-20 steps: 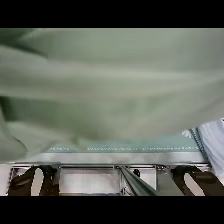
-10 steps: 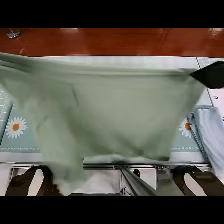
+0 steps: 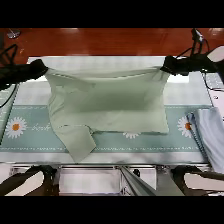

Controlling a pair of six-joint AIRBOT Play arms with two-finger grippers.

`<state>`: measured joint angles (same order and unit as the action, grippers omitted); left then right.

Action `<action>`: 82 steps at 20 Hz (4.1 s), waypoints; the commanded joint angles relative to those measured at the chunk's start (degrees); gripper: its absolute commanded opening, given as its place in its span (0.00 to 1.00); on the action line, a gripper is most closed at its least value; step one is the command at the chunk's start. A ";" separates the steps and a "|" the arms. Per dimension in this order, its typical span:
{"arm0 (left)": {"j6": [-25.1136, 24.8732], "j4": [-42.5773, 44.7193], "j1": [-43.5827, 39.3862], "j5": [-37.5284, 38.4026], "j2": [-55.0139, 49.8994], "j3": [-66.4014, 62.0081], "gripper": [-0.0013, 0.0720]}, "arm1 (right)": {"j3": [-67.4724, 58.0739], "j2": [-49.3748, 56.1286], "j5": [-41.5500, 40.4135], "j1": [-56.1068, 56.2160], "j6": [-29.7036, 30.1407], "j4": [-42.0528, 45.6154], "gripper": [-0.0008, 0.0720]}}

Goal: Fold the shirts.

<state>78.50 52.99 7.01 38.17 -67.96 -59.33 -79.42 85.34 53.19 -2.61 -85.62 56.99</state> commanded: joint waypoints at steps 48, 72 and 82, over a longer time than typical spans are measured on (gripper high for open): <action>-14.36 -11.04 16.55 25.51 -0.83 30.86 0.05 | 51.04 -23.45 12.17 -18.21 2.08 2.14 0.86; -7.04 -22.29 25.22 20.06 25.73 -32.65 0.05 | -37.46 -27.21 22.95 -9.11 1.60 2.29 0.04; 3.43 19.41 10.43 26.43 42.97 -38.84 0.05 | -37.70 -47.58 32.74 -9.11 -2.45 13.99 0.04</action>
<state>77.80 58.33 24.45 60.97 -28.34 -97.38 -116.68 41.17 81.93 -11.70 -86.37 68.27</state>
